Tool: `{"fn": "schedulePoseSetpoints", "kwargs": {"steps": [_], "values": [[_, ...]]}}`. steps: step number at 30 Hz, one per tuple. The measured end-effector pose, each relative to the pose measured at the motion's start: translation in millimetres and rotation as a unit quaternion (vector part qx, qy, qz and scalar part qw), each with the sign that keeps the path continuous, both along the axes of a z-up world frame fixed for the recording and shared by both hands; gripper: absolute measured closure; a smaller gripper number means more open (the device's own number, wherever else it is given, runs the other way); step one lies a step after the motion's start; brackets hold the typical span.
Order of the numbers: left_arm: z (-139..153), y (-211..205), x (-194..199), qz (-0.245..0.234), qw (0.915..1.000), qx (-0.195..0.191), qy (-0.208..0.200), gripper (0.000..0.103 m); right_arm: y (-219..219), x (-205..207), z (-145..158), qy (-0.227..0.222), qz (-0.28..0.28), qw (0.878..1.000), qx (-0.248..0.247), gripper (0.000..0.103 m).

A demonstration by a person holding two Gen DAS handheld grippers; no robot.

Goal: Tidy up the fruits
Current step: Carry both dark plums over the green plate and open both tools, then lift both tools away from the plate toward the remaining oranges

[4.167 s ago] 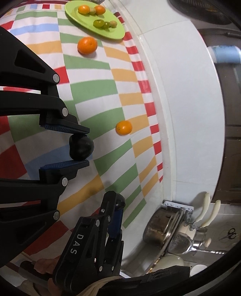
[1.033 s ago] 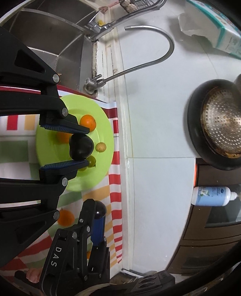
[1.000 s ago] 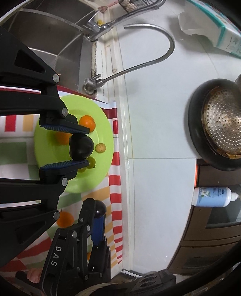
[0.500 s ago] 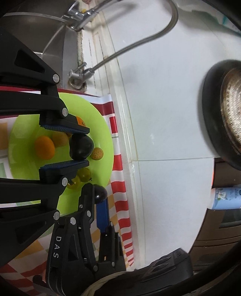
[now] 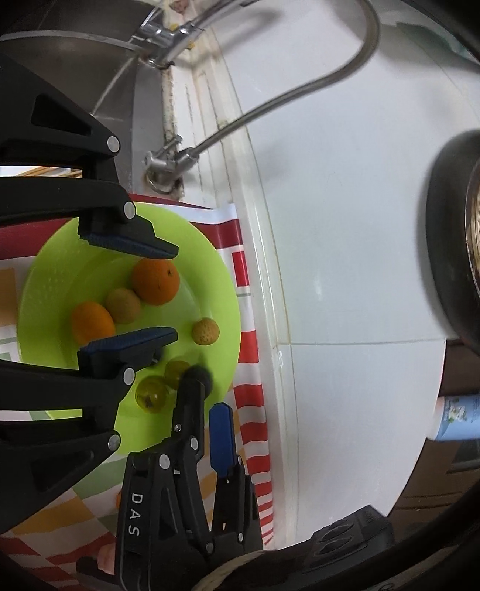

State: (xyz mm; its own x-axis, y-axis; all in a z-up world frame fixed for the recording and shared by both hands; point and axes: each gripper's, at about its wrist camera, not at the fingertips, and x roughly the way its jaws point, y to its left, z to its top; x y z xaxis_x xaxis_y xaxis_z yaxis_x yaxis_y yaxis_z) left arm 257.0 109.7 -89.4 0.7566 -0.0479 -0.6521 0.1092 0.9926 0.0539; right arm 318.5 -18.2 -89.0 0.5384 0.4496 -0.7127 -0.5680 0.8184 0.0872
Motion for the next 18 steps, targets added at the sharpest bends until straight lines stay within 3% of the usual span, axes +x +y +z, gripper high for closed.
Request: {"fn": "schedulePoseSetpoints", "kwargs": {"steps": [9, 18], "values": [[20, -2, -19, 0.038, 0.9992, -0.012, -0.007, 0.065, -7, -16, 15, -0.016, -0.004, 1.0, 0.006, 0.068], [51, -20, -49, 0.038, 0.9984, -0.026, -0.032, 0.065, -34, -50, 45, -0.047, -0.033, 0.998, 0.029, 0.067]]}}
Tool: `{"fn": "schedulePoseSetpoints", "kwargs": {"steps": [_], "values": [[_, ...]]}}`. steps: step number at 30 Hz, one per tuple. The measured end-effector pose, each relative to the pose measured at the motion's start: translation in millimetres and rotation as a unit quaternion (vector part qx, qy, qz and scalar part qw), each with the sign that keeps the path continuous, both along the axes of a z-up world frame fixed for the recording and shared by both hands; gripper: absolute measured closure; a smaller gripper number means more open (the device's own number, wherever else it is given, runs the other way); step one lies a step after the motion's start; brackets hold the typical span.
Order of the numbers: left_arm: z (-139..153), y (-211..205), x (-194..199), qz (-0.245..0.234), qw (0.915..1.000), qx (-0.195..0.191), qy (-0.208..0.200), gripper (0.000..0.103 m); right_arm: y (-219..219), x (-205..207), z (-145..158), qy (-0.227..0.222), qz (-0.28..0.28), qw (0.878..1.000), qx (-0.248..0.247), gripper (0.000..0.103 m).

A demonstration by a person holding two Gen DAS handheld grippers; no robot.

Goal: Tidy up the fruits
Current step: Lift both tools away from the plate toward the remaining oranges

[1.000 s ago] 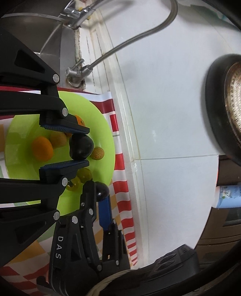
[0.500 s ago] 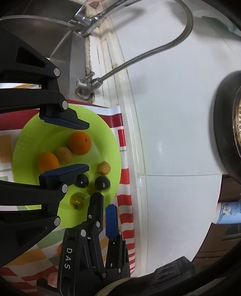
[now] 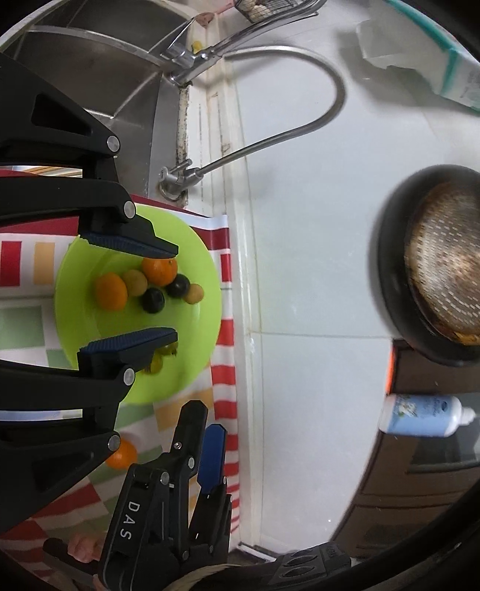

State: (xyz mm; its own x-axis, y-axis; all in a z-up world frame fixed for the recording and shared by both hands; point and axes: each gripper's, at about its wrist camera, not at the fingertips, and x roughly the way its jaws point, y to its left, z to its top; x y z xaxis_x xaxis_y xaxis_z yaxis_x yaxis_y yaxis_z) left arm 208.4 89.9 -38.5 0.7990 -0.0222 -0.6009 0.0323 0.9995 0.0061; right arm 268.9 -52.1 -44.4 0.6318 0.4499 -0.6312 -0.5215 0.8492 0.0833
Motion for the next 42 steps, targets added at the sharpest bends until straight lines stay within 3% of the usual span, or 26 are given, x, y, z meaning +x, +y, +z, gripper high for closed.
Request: {"fn": "schedulePoseSetpoints", "kwargs": {"steps": [9, 15, 16, 18, 24, 35, 42], "values": [[24, -27, -30, -0.009, 0.9995, -0.001, -0.031, 0.061, -29, -43, 24, -0.027, -0.022, 0.999, 0.016, 0.067], [35, -49, -53, -0.005, 0.9989, -0.009, -0.047, 0.05, -56, -68, 33, -0.036, -0.051, 0.998, 0.021, 0.067], [36, -54, -56, -0.007, 0.9988, -0.008, -0.048, 0.048, -61, -72, 34, -0.036, -0.056, 0.998, 0.022, 0.067], [39, -63, -63, -0.009, 0.9986, -0.006, -0.052, 0.044, -71, -79, 36, -0.041, -0.07, 0.996, 0.021, 0.055], [41, -88, -79, -0.013, 0.9982, -0.008, -0.057, 0.033, -102, -100, 38, -0.048, -0.104, 0.993, 0.013, 0.054], [27, -126, -95, -0.033, 0.9987, -0.011, -0.039, 0.022, -153, -129, 30, -0.043, -0.172, 0.984, 0.016, 0.05], [12, -139, -86, -0.025, 0.9996, -0.012, -0.009, 0.02, -179, -132, 19, -0.033, -0.221, 0.975, 0.003, 0.05]]}}
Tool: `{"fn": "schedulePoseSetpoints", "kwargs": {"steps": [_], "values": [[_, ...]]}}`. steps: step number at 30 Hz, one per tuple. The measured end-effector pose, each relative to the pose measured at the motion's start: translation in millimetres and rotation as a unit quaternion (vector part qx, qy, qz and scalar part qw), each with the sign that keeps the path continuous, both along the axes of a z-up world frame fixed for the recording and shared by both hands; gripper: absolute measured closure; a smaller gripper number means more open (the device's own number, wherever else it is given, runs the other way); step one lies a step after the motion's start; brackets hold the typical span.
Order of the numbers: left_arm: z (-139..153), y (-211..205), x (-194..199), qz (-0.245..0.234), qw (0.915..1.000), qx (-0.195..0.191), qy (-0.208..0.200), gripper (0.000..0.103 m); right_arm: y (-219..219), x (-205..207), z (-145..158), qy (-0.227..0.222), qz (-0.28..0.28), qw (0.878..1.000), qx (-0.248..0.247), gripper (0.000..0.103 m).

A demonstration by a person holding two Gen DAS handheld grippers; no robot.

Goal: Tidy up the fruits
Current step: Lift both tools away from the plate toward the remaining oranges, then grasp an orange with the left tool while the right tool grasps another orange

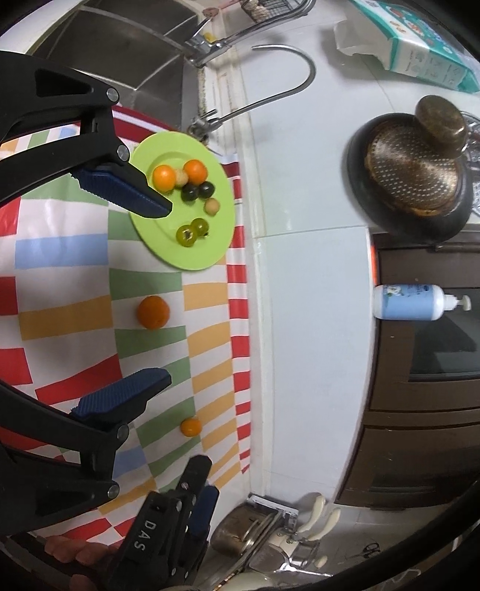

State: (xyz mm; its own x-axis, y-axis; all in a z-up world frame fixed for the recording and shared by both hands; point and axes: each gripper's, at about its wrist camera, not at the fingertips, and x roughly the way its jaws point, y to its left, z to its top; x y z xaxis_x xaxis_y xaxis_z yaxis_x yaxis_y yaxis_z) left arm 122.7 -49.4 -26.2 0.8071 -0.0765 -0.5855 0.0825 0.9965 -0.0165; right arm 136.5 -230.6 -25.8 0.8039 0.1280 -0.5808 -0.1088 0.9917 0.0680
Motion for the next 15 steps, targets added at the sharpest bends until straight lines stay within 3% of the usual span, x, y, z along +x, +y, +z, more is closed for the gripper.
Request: {"fn": "schedulePoseSetpoints", "kwargs": {"steps": [15], "values": [[-41, -19, 41, 0.013, 0.9976, 0.005, 0.067, 0.019, -35, 35, -32, 0.058, -0.056, 0.997, -0.005, 0.05]]}}
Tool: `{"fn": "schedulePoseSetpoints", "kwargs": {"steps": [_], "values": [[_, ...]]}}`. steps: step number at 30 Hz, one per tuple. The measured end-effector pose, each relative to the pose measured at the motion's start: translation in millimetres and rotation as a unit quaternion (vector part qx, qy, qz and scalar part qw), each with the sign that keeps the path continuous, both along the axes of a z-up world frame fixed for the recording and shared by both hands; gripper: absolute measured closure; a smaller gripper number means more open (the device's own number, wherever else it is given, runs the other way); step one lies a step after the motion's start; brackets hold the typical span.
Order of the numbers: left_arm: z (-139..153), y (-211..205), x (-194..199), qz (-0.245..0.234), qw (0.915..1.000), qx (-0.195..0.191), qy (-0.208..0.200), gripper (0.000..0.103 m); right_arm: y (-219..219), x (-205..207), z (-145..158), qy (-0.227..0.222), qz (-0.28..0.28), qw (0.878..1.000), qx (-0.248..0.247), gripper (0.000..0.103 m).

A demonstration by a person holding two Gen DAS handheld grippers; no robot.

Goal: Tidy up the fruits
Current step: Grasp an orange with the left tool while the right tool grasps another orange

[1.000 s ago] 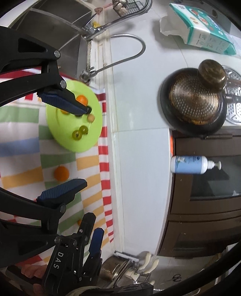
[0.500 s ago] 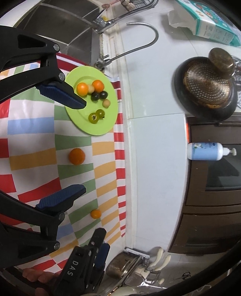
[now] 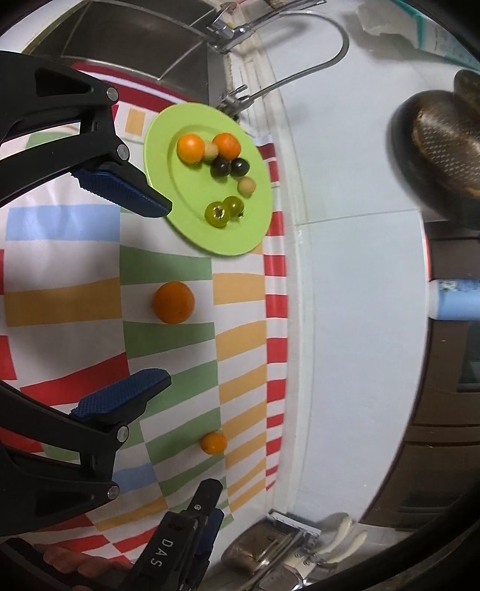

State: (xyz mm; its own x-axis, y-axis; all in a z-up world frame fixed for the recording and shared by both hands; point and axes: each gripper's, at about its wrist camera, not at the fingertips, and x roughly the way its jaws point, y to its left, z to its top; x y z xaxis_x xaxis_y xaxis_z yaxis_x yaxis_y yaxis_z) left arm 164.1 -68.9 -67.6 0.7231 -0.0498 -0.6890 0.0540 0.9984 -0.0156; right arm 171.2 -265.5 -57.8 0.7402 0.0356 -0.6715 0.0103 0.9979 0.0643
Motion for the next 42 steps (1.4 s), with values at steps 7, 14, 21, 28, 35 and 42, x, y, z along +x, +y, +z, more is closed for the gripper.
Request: {"fn": "schedulePoseSetpoints", "kwargs": {"steps": [7, 14, 21, 28, 35, 42], "values": [[-23, -7, 27, 0.012, 0.9993, -0.001, 0.036, 0.019, -9, 26, -19, 0.027, -0.008, 1.0, 0.003, 0.05], [-40, -10, 50, 0.021, 0.9985, 0.005, 0.049, 0.02, -13, 55, -38, 0.057, -0.009, 0.998, 0.004, 0.05], [-52, -16, 64, 0.022, 0.998, 0.014, 0.058, 0.022, -19, 79, -58, 0.081, -0.012, 0.997, 0.002, 0.05], [-62, -20, 72, 0.015, 0.9971, 0.013, 0.073, 0.039, -20, 98, -70, 0.096, -0.008, 0.995, 0.0, 0.055], [-67, -22, 74, 0.01, 0.9965, 0.02, 0.08, 0.063, -17, 105, -75, 0.1, 0.0, 0.995, -0.005, 0.071], [-65, -18, 75, 0.008, 0.9967, 0.011, 0.08, 0.064, -14, 104, -74, 0.092, 0.007, 0.996, -0.017, 0.071]]}}
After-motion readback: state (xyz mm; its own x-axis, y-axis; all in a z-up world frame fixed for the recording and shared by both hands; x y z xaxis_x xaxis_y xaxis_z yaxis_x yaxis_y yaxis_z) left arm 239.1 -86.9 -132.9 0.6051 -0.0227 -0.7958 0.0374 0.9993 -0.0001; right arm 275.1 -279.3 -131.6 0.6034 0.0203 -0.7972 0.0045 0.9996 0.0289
